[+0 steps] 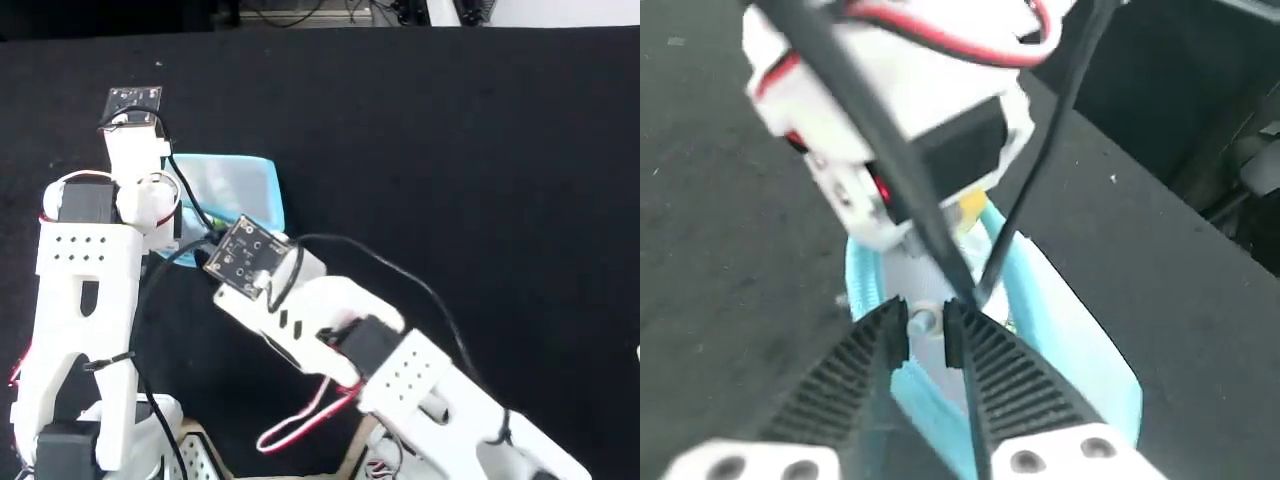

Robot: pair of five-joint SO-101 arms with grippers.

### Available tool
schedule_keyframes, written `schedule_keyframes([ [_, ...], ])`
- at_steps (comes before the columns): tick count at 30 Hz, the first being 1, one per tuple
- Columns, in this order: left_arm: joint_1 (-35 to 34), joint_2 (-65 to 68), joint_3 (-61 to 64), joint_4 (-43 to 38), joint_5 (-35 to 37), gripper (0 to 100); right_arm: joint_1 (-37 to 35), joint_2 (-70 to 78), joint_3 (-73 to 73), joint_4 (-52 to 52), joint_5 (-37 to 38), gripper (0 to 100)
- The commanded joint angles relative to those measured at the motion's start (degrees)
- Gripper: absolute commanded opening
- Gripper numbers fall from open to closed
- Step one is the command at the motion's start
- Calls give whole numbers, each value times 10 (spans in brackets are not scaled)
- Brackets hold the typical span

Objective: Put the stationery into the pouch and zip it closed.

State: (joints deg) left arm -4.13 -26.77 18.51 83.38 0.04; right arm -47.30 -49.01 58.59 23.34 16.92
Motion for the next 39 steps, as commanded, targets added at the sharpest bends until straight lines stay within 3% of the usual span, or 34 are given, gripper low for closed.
schedule_keyframes([
  [1, 6, -9, -7, 7, -4, 30, -1, 72, 0, -86, -2, 10],
  [7, 6, -9, -7, 8, -4, 30, -1, 98, -30, -71, -5, 16],
  [14, 6, -9, -7, 8, -4, 30, -50, 65, -117, 137, -5, 228],
  [19, 6, -9, -7, 8, -4, 30, -71, -37, -145, 226, -2, 217],
  [22, 6, -9, -7, 8, -4, 30, -33, -125, -145, 255, -1, 194],
  [28, 6, -9, -7, 6, -4, 30, 122, -256, -116, 340, 0, 155],
  [32, 6, -9, -7, 4, -3, 30, 173, -255, -41, 330, 0, 156],
  [39, -51, -10, -44, 22, 0, 30, 175, -258, 88, 201, -5, 156],
])
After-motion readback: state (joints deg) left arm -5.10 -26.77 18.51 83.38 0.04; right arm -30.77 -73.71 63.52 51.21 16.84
